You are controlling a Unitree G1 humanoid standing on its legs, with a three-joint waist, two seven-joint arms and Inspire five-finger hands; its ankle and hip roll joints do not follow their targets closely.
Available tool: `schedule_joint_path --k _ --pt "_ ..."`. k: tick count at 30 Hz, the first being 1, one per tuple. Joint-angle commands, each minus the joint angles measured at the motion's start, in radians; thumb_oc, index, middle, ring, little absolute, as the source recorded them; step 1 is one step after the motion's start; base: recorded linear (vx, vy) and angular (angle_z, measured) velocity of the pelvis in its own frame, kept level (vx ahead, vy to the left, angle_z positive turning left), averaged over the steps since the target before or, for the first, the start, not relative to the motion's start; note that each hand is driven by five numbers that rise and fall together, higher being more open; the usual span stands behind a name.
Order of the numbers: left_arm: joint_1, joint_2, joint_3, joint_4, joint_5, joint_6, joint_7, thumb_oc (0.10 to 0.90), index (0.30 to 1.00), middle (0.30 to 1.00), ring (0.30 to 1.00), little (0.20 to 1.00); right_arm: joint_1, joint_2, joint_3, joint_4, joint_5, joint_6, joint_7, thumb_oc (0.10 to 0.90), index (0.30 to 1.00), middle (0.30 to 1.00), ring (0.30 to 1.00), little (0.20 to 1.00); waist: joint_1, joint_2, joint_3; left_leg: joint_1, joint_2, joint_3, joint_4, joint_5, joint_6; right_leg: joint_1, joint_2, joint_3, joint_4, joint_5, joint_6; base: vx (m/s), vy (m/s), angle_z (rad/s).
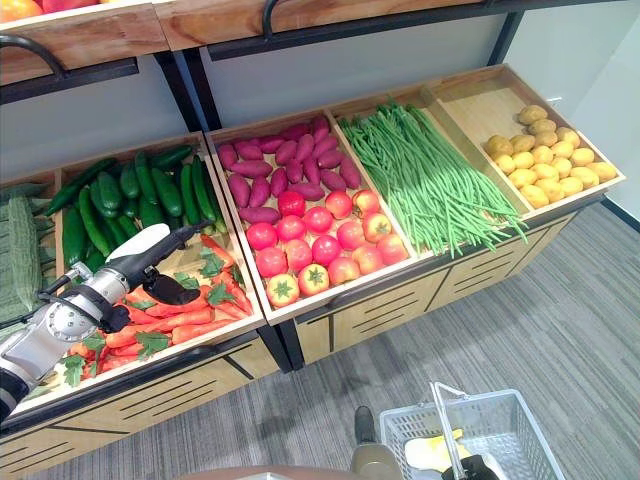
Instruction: Get the vegetables into the basket
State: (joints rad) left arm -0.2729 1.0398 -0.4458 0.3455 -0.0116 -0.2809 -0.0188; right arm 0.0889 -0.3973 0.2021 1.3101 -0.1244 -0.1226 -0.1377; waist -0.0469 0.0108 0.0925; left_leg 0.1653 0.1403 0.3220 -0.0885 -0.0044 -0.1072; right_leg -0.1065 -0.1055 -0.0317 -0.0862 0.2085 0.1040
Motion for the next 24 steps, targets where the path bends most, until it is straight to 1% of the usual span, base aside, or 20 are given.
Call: schedule_joint_path --k 1,3,7,13,18,24 --pt "-0.137 0.051 0.078 -0.010 -0.030 -0.038 0.044 0.900 1.000 1.000 1.000 1.000 -0.028 0.001 0.017 -0.003 -0.004 -0.034 0.000 0.400 0.300 0.300 0.300 0.300 -0.008 -0.045 -0.025 -0.021 -0.021 -0.021 0.001 0.002 -0.009 0.056 -0.074 -0.015 0.014 -0.027 0.088 0.00 0.000 0.00" --pt "-0.126 0.049 0.082 -0.002 0.004 -0.032 0.050 0.900 1.000 1.000 1.000 1.000 -0.026 0.001 0.018 -0.008 -0.004 -0.036 0.000 0.400 0.300 0.300 0.300 0.300 -0.006 -0.046 -0.022 -0.023 -0.021 -0.021 0.001 0.003 -0.009 0.055 -0.074 -0.015 0.014 -0.027 0.087 0.00 0.000 0.00" --pt "-0.134 0.070 0.063 0.012 0.101 -0.022 0.053 0.900 1.000 1.000 1.000 1.000 -0.034 -0.005 0.012 -0.003 -0.004 -0.034 -0.004 0.400 0.300 0.300 0.300 0.300 -0.002 -0.045 -0.015 -0.029 -0.020 -0.027 0.001 0.004 -0.009 0.051 -0.073 -0.020 0.015 -0.029 0.086 0.00 0.000 0.00" --pt "-0.118 0.083 0.057 0.045 0.153 -0.018 0.051 0.900 1.000 1.000 1.000 1.000 -0.037 -0.014 0.011 -0.002 -0.004 -0.033 -0.007 0.400 0.300 0.300 0.300 0.300 0.007 -0.044 -0.008 -0.036 -0.018 -0.029 0.001 0.008 -0.009 0.050 -0.072 -0.028 0.015 -0.031 0.086 0.00 0.000 0.00" --pt "-0.104 0.087 0.048 0.046 0.181 -0.014 0.041 0.900 1.000 1.000 1.000 1.000 -0.041 -0.017 0.013 -0.009 -0.007 -0.033 -0.005 0.400 0.300 0.300 0.300 0.300 0.006 -0.043 0.000 -0.041 -0.017 -0.031 0.001 0.009 -0.010 0.045 -0.070 -0.028 0.016 -0.031 0.085 0.00 0.000 0.00" --pt "-0.115 0.066 -0.009 0.088 0.239 -0.011 0.018 0.900 1.000 1.000 1.000 1.000 -0.056 -0.017 0.022 -0.005 -0.012 -0.031 -0.004 0.400 0.300 0.300 0.300 0.300 0.003 -0.040 0.008 -0.044 -0.017 -0.029 0.001 0.008 -0.010 0.040 -0.068 -0.027 0.017 -0.032 0.083 0.00 0.000 0.00"
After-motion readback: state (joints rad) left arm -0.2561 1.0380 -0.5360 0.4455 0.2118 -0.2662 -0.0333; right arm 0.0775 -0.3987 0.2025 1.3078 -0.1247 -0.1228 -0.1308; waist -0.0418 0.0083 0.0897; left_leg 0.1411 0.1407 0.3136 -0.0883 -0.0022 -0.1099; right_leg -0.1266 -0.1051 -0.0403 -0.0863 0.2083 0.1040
